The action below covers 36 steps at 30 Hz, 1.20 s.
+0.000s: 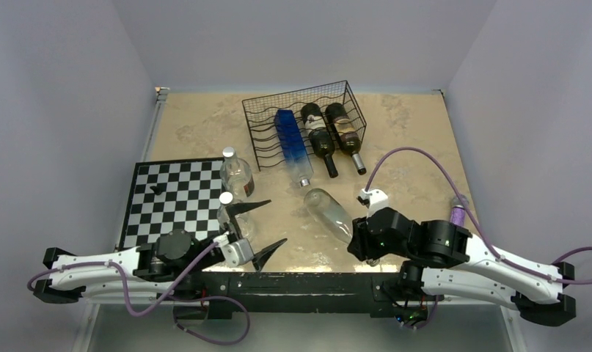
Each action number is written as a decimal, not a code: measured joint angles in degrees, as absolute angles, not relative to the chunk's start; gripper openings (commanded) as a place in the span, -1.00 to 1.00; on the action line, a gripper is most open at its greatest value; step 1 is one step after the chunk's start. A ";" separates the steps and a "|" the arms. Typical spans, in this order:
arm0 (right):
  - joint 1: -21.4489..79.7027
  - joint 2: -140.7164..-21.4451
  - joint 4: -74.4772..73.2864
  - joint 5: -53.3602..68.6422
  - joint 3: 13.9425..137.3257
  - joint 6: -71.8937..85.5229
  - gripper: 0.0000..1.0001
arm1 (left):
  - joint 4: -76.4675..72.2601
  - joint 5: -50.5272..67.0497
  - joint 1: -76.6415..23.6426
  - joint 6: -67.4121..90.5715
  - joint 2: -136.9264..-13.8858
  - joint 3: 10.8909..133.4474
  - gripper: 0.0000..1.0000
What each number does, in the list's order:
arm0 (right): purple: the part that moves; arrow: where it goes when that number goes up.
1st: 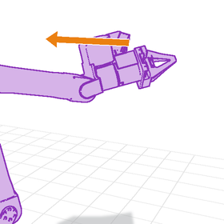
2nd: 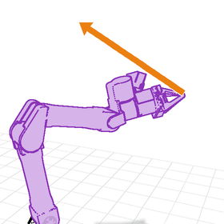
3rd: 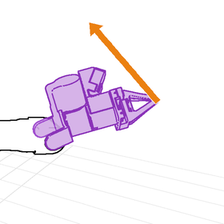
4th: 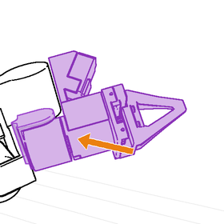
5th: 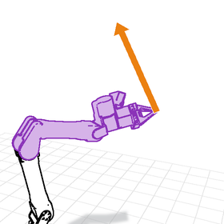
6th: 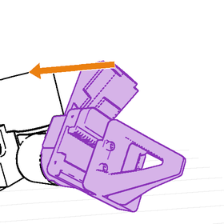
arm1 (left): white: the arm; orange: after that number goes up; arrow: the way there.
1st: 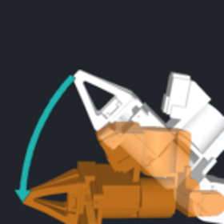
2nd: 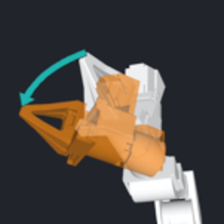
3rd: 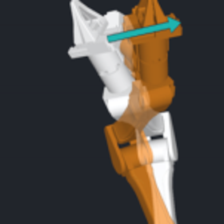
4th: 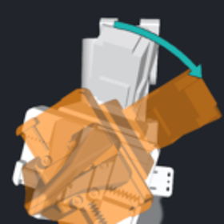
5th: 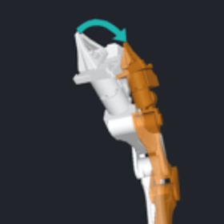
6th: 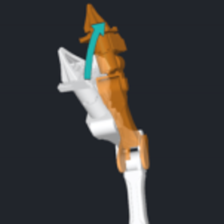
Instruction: Put the wine bottle on the wine rack
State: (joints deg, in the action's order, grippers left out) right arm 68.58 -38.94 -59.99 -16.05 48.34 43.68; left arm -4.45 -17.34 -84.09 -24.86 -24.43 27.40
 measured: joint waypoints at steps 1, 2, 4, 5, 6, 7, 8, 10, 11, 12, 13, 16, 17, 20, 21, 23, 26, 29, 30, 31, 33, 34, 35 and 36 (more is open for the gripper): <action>68.55 -38.63 -58.57 -15.33 47.70 43.72 -1.00 | -3.62 -17.61 -84.09 -24.47 -23.94 27.88 0.99; 68.58 -38.37 -57.30 -14.81 47.05 43.81 -1.00 | -2.79 -17.91 -84.09 -24.12 -23.51 28.40 0.99; 68.58 -37.76 -53.65 -13.52 45.06 44.03 -1.00 | -1.19 -18.50 -84.09 -23.40 -22.63 29.63 0.99; 68.58 -37.74 -52.29 -13.15 44.38 44.16 -1.00 | -0.78 -18.79 -84.09 -23.07 -22.31 30.15 0.99; 68.58 -37.80 -50.83 -12.62 43.64 44.36 -1.00 | -0.14 -19.11 -84.09 -22.81 -21.96 30.87 0.99; 68.58 -37.93 -49.25 -12.10 42.89 44.49 -1.00 | 0.62 -19.51 -84.09 -22.41 -21.61 31.62 0.99; 68.58 -38.15 -47.83 -11.77 42.28 44.64 -1.00 | 1.34 -19.88 -84.09 -21.93 -21.28 32.34 0.99; 68.58 -38.72 -45.41 -11.16 41.47 45.01 -1.00 | 2.59 -20.56 -84.09 -21.34 -20.86 33.61 0.99; 68.58 -39.13 -44.12 -10.90 41.17 45.15 -1.00 | 3.18 -20.93 -84.09 -20.86 -20.73 34.30 0.99; 68.58 -39.70 -42.44 -10.81 40.84 45.32 -1.00 | 4.12 -21.34 -84.09 -20.40 -20.64 35.16 0.99; 68.58 -40.12 -41.45 -10.76 40.75 45.43 -1.00 | 4.60 -21.71 -84.09 -20.05 -20.60 35.75 0.99; 68.58 -41.54 -37.87 -10.79 40.73 45.60 -1.00 | 6.02 -22.79 -84.09 -18.98 -20.36 37.67 0.99; 68.58 -42.13 -35.94 -10.87 40.64 45.63 -1.00 | 6.59 -23.14 -84.09 -18.65 -20.21 38.28 0.99; 68.58 -43.75 -30.85 -11.14 39.94 45.54 -1.00 | 7.42 -23.83 -84.09 -18.04 -19.57 39.24 0.99; 68.58 -44.64 -29.23 -11.33 39.83 45.52 -1.00 | 7.51 -24.10 -84.09 -17.91 -19.35 39.40 0.99; 68.58 -46.70 -26.35 -11.81 39.75 45.30 -1.00 | 7.88 -24.53 -84.09 -17.50 -19.00 39.64 0.99; 68.55 -50.15 -21.19 -12.67 38.85 44.31 -1.00 | 8.43 -25.19 -84.09 -17.47 -18.83 39.66 0.99; 68.51 -53.06 -16.75 -13.37 37.71 43.29 -1.00 | 8.95 -25.82 -84.09 -17.47 -18.85 39.66 0.99; 68.36 -54.15 -15.51 -13.74 37.47 43.05 -1.00 | 9.04 -26.02 -84.09 -17.47 -18.85 39.66 0.99; 68.20 -55.20 -14.37 -13.98 37.34 42.85 -1.00 | 9.10 -26.11 -84.07 -17.47 -18.85 39.66 0.99; 67.83 -56.95 -12.47 -14.39 37.17 42.68 -1.00 | 9.19 -26.30 -84.09 -17.45 -18.85 39.68 0.99; 67.68 -57.91 -11.31 -14.83 37.08 42.52 -1.00 | 9.34 -26.39 -84.09 -17.45 -18.85 39.75 0.99; 67.57 -58.57 -10.57 -15.20 37.04 42.48 -1.00 | 9.45 -26.44 -84.09 -17.47 -18.87 39.79 0.99; 67.46 -59.16 -9.67 -15.70 36.99 42.39 -1.00 | 9.56 -26.50 -84.09 -17.47 -18.90 39.86 0.99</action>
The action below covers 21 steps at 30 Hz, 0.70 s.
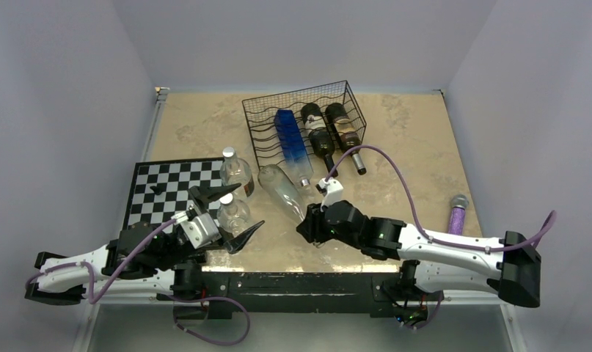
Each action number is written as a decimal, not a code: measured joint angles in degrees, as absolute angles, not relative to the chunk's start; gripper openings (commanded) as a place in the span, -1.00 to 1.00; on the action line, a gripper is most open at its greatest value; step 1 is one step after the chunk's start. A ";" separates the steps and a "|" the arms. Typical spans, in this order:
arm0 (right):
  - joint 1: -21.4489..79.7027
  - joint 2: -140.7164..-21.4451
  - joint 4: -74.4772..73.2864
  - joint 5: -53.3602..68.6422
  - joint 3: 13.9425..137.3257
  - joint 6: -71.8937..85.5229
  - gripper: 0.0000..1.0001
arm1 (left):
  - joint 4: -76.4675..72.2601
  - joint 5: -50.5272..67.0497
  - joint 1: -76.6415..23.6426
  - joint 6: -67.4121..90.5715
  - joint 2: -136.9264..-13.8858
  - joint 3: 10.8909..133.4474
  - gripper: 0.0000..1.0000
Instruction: Put the wine bottle on the wine rack
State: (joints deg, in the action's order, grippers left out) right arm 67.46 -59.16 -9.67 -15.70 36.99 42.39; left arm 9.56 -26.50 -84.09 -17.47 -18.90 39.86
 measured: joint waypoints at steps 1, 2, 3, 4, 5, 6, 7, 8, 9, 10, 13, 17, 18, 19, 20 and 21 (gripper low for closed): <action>67.42 -59.72 -8.80 -16.14 36.95 42.33 -1.00 | 9.56 -26.61 -84.09 -17.47 -18.92 39.86 0.99; 67.40 -60.16 -7.84 -16.67 36.84 42.24 -1.00 | 9.58 -26.68 -84.09 -17.47 -18.92 39.88 0.99; 67.31 -60.51 -6.72 -17.32 36.64 42.11 -1.00 | 9.58 -26.76 -84.09 -17.47 -19.00 39.88 0.99; 67.22 -60.77 -5.85 -17.76 36.49 41.98 -1.00 | 9.58 -26.85 -84.09 -17.47 -19.05 39.90 0.99; 67.09 -61.17 -4.82 -18.44 36.29 41.89 -1.00 | 9.63 -26.89 -84.09 -17.47 -19.16 39.97 0.99; 67.05 -61.52 -4.21 -19.05 36.25 41.80 -1.00 | 9.63 -26.94 -84.09 -17.50 -19.25 39.99 0.99; 66.98 -61.84 -3.68 -19.53 36.18 41.80 -1.00 | 9.72 -27.07 -84.09 -17.50 -19.38 40.03 0.99; 66.89 -62.26 -2.92 -20.14 36.05 41.80 -1.00 | 9.80 -27.11 -84.09 -17.50 -19.49 40.05 0.99; 66.74 -62.59 -2.39 -20.51 35.97 41.80 -1.00 | 9.93 -27.22 -84.09 -17.50 -19.57 40.05 0.99; 66.57 -63.02 -1.65 -20.82 35.81 41.78 -1.00 | 10.02 -27.29 -84.09 -17.50 -19.70 40.05 0.99; 65.91 -64.53 0.14 -21.78 35.44 41.71 -1.00 | 10.31 -27.35 -84.09 -17.52 -19.92 40.07 0.99; 65.10 -67.55 3.14 -22.46 35.07 41.28 -1.00 | 10.50 -27.35 -84.09 -17.54 -19.94 40.16 0.99; 64.93 -68.53 4.62 -22.81 34.79 41.10 -1.00 | 10.50 -27.35 -84.09 -17.54 -19.94 40.23 0.99; 64.66 -69.63 6.59 -22.96 34.35 40.88 -1.00 | 10.55 -27.35 -84.09 -17.54 -19.97 40.29 0.99; 64.38 -70.67 8.27 -23.03 34.06 40.80 -1.00 | 10.55 -27.38 -84.09 -17.54 -19.97 40.36 0.99; 64.07 -72.12 10.04 -23.00 33.95 40.69 -1.00 | 10.57 -27.38 -84.09 -17.54 -19.99 40.40 0.99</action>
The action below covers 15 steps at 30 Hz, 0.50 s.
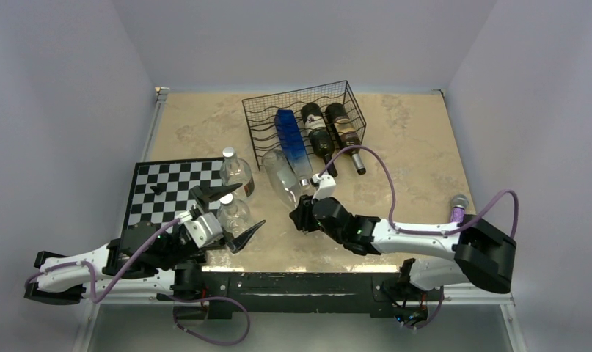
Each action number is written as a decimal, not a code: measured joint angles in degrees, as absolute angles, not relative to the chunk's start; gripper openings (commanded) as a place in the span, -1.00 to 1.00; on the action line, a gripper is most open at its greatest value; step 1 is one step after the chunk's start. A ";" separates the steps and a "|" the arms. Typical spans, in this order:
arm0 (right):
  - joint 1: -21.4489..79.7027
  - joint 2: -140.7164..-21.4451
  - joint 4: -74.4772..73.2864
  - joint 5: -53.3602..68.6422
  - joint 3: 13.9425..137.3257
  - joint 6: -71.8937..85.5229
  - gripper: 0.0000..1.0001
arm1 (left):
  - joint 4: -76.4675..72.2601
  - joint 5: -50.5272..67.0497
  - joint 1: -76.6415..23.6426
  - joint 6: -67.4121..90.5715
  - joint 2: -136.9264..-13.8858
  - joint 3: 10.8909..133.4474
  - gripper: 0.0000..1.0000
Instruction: Put the wine bottle on the wine rack
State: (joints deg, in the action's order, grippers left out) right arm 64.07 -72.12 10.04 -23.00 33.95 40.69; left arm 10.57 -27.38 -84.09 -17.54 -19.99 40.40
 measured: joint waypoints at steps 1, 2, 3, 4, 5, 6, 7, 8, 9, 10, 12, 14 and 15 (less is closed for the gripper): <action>63.90 -73.58 11.57 -22.92 33.91 40.60 -1.00 | 10.59 -27.38 -84.09 -17.54 -20.01 40.42 0.99; 63.72 -75.16 13.08 -22.79 33.89 40.45 -1.00 | 10.61 -27.40 -84.09 -17.56 -20.08 40.42 0.99; 63.55 -76.82 15.03 -22.79 33.85 40.34 -1.00 | 10.61 -27.42 -84.09 -17.56 -20.18 40.45 0.99; 63.33 -78.08 16.45 -22.76 33.82 40.23 -1.00 | 10.79 -27.44 -84.09 -17.58 -20.32 40.51 0.99; 63.02 -79.70 18.35 -22.74 33.82 40.16 -1.00 | 10.98 -27.46 -84.09 -17.58 -20.47 40.62 0.99; 62.85 -80.71 19.51 -22.74 33.82 40.12 -1.00 | 11.14 -27.49 -84.09 -17.58 -20.56 40.71 0.99; 62.61 -81.80 20.88 -22.76 33.82 40.10 -1.00 | 11.46 -27.51 -84.09 -17.58 -20.62 40.82 0.99; 62.52 -82.76 22.11 -22.81 33.82 40.05 -1.00 | 11.77 -27.53 -84.09 -17.58 -20.64 40.93 0.99; 62.43 -83.44 23.07 -22.85 33.82 40.05 -1.00 | 11.86 -27.55 -84.09 -17.58 -20.62 40.97 0.99; 62.26 -84.27 24.34 -22.94 33.82 40.03 -1.00 | 11.99 -27.59 -84.09 -17.56 -20.62 41.04 0.99; 62.17 -85.84 26.85 -23.22 33.82 39.90 -1.00 | 12.10 -27.75 -84.09 -17.56 -20.62 41.04 0.99; 62.17 -87.68 29.93 -23.66 33.82 39.53 -1.00 | 12.12 -27.79 -84.09 -17.54 -20.62 41.04 0.99; 62.17 -88.99 32.10 -23.99 33.85 39.05 -1.00 | 12.12 -27.81 -84.09 -17.54 -20.62 41.04 0.99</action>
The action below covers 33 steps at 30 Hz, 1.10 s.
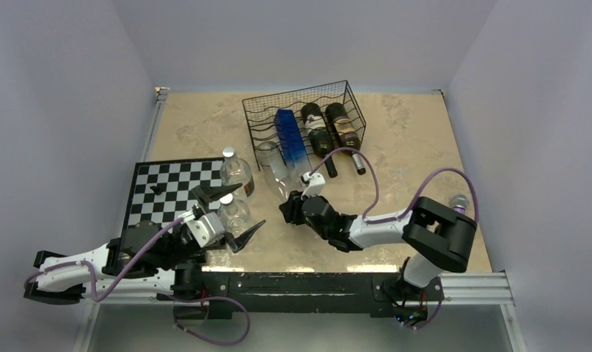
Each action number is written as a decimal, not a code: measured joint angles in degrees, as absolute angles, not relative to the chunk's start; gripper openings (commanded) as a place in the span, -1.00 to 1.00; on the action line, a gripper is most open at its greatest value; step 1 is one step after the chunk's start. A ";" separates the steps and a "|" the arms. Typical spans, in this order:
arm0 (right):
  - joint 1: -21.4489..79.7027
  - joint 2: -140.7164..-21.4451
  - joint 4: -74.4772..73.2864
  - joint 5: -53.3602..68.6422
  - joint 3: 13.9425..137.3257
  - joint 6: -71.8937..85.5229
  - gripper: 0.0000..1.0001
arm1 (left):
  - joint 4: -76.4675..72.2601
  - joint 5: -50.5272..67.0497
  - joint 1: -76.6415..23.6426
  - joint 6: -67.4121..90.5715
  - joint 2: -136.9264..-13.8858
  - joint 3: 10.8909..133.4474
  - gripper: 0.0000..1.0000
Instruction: Put the wine bottle on the wine rack
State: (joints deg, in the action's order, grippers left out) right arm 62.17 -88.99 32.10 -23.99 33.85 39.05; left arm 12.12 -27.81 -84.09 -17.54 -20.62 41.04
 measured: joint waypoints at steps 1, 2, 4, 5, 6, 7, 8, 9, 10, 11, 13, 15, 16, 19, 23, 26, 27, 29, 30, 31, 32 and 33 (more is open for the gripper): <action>62.17 -90.63 34.11 -24.40 34.17 38.50 -1.00 | 12.12 -27.83 -84.09 -17.54 -20.62 41.04 0.99; 62.04 -92.42 35.55 -24.88 34.74 38.09 -1.00 | 12.12 -27.86 -84.09 -17.52 -20.62 41.04 0.99; 61.41 -96.14 37.56 -25.47 36.56 37.32 -1.00 | 12.19 -27.88 -84.09 -17.50 -20.62 41.06 0.99; 61.04 -97.95 38.65 -25.80 37.56 37.01 -1.00 | 12.38 -27.90 -84.09 -17.45 -20.62 41.10 0.99; 60.64 -99.63 39.64 -26.02 38.74 36.80 -1.00 | 12.73 -27.90 -84.09 -17.39 -20.62 41.19 0.99; 60.27 -100.95 40.49 -25.98 39.66 36.60 -1.00 | 13.30 -27.90 -84.09 -17.17 -20.62 41.41 0.99; 59.81 -102.35 41.58 -25.93 40.71 36.42 -1.00 | 13.76 -27.92 -84.09 -17.02 -20.62 41.65 0.99; 59.40 -103.61 42.37 -25.93 41.78 36.29 -1.00 | 14.31 -27.94 -84.09 -16.91 -20.62 41.95 0.99; 59.00 -104.71 43.07 -25.96 42.81 36.18 -1.00 | 14.74 -27.97 -84.09 -16.82 -20.62 42.24 0.99; 58.61 -105.54 43.77 -25.96 43.68 36.10 -1.00 | 14.96 -27.97 -84.09 -16.64 -20.62 42.46 0.99; 57.89 -106.96 44.23 -25.89 45.08 35.99 -1.00 | 15.59 -28.08 -84.09 -16.45 -20.62 42.96 0.99; 57.06 -108.55 44.53 -25.82 46.85 35.99 -1.00 | 15.86 -28.29 -84.09 -16.36 -20.62 43.29 0.99; 56.62 -109.36 44.53 -25.74 47.81 36.01 -1.00 | 16.03 -28.36 -84.09 -16.10 -20.62 43.40 0.99; 55.29 -111.48 44.53 -24.97 50.39 36.29 -1.00 | 16.71 -28.60 -84.07 -15.88 -20.67 43.79 0.99; 53.15 -113.84 44.40 -23.97 53.47 38.06 -1.00 | 17.52 -29.26 -84.07 -15.55 -20.78 43.94 0.99; 51.70 -115.52 44.62 -22.96 55.61 39.90 -1.00 | 17.54 -30.33 -84.07 -15.44 -21.06 43.94 0.99; 51.42 -115.98 44.64 -22.70 56.23 40.42 -1.00 | 17.69 -30.59 -84.07 -15.33 -21.10 43.94 0.99; 50.98 -117.14 44.62 -22.44 57.78 41.54 -1.00 | 18.20 -30.98 -84.07 -14.79 -21.08 43.94 0.99; 50.96 -117.82 44.60 -22.39 58.50 42.09 -1.00 | 18.63 -31.27 -84.07 -14.46 -21.06 43.94 0.99; 50.94 -118.39 44.51 -22.46 59.07 42.65 -1.00 | 19.14 -31.55 -84.07 -14.06 -20.97 43.94 0.99; 50.94 -118.93 44.47 -22.33 59.61 43.09 -1.00 | 19.55 -31.79 -84.07 -13.87 -20.84 43.99 0.99; 51.03 -119.50 44.16 -21.91 60.20 43.66 -1.00 | 20.14 -31.92 -84.07 -13.50 -20.60 44.07 0.99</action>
